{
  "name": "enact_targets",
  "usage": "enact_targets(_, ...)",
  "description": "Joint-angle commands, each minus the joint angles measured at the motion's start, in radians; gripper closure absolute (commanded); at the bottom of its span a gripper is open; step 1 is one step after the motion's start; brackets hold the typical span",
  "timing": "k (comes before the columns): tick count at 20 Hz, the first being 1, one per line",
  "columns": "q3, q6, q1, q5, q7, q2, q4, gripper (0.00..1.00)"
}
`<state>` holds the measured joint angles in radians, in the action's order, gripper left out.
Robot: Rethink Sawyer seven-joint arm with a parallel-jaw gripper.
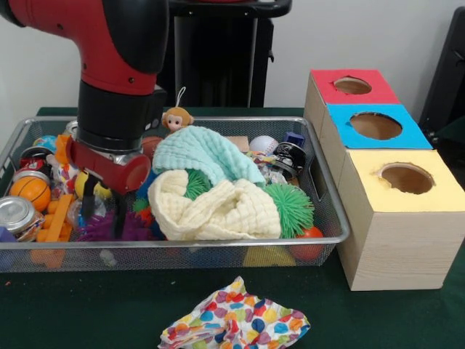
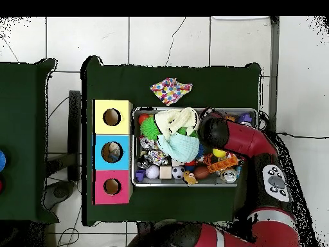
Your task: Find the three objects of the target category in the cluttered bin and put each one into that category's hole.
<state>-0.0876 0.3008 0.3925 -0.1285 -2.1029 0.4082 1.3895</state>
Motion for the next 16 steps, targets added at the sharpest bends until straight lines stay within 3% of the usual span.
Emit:
enact_targets(1,0.054,0.062,0.05,-0.099,0.08,-0.067,0.0,0.0)
enact_targets(16,0.076,0.242,0.087,-0.127,0.134,0.139,0.088,0.0)
